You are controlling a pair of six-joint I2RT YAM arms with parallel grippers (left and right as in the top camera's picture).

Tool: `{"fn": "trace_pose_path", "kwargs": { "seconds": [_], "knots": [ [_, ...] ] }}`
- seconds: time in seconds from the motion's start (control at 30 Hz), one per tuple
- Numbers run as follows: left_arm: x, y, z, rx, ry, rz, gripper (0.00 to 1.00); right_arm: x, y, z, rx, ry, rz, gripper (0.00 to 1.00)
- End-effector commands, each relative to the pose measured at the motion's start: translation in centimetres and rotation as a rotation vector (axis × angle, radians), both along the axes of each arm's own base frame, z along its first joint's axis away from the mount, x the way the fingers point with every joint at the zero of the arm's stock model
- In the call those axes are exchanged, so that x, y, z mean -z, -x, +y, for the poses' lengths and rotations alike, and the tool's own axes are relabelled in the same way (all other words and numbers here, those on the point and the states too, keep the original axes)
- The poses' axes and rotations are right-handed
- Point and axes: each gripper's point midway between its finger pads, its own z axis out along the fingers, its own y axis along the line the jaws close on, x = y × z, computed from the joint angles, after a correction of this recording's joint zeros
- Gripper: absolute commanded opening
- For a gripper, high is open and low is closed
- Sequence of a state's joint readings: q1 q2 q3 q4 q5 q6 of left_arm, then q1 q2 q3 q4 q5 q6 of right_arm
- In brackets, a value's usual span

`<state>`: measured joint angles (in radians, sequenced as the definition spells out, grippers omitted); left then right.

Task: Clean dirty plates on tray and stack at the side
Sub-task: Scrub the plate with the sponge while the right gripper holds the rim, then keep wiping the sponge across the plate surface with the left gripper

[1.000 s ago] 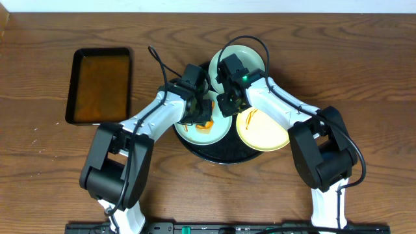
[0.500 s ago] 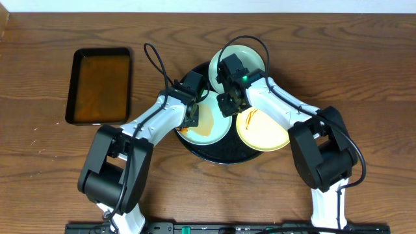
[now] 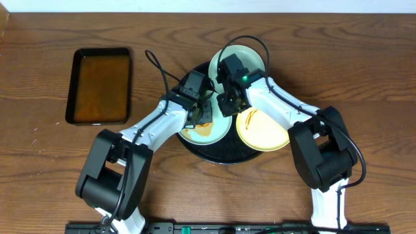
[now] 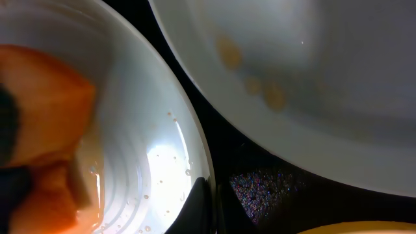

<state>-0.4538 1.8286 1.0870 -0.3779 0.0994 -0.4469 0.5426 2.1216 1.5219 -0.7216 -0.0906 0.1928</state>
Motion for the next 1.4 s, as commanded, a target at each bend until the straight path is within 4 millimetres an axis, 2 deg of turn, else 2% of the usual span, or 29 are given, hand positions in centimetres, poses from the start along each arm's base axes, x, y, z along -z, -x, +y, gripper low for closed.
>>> {"fn": "trace_pose_path", "kwargs": {
  "seconds": [0.0, 0.03, 0.1, 0.2, 0.33, 0.47, 0.53, 0.6, 0.73, 0.87, 1.0, 1.17, 1.3, 1.37],
  "knots": [
    [1.5, 0.9, 0.6, -0.041, -0.019, 0.036, 0.08, 0.6, 0.4, -0.2, -0.015, 0.016, 0.012, 0.01],
    [1.9, 0.9, 1.2, -0.052, -0.053, 0.033, 0.08, 0.6, 0.4, -0.2, -0.015, 0.016, 0.013, 0.01],
    [2.5, 0.8, 4.0, -0.097, -0.196, 0.018, 0.08, 0.6, 0.4, -0.2, -0.015, 0.017, 0.014, 0.01],
    [2.0, 0.8, 7.7, -0.149, -0.398, -0.020, 0.08, 0.6, 0.5, -0.3, -0.015, 0.019, 0.017, 0.01],
    [0.9, 1.1, 10.0, -0.169, -0.532, -0.029, 0.08, 0.6, 0.5, -0.3, -0.015, 0.019, 0.017, 0.01],
    [-0.7, 0.8, 9.6, -0.170, -0.510, -0.048, 0.08, 0.6, 0.5, -0.2, -0.015, 0.018, 0.017, 0.01],
    [-1.5, 0.8, 8.8, -0.163, -0.461, -0.060, 0.08, 0.6, 0.5, -0.2, -0.015, 0.019, 0.017, 0.01],
    [-2.0, 1.2, 6.8, -0.143, -0.342, -0.040, 0.08, 0.6, 0.5, -0.2, -0.015, 0.018, 0.017, 0.01],
    [-1.1, 2.7, 2.2, -0.124, -0.077, 0.072, 0.08, 0.6, 0.4, -0.2, -0.015, 0.017, 0.015, 0.01],
    [0.5, 3.0, 1.1, -0.190, -0.016, 0.113, 0.08, 0.6, 0.4, -0.2, -0.015, 0.017, 0.014, 0.01],
    [2.6, 3.6, 1.5, -0.249, -0.032, 0.166, 0.08, 0.6, 0.4, -0.2, -0.015, 0.018, 0.015, 0.01],
    [3.0, 3.5, 2.3, -0.222, -0.084, 0.152, 0.08, 0.6, 0.5, -0.2, -0.015, 0.018, 0.017, 0.01],
    [2.2, 3.1, 7.8, -0.268, -0.365, 0.084, 0.08, 0.6, 0.5, -0.3, -0.015, 0.019, 0.017, 0.01],
    [1.3, 2.6, 9.3, -0.251, -0.448, 0.062, 0.08, 0.6, 0.5, -0.3, -0.015, 0.019, 0.018, 0.01]
  ]
}}
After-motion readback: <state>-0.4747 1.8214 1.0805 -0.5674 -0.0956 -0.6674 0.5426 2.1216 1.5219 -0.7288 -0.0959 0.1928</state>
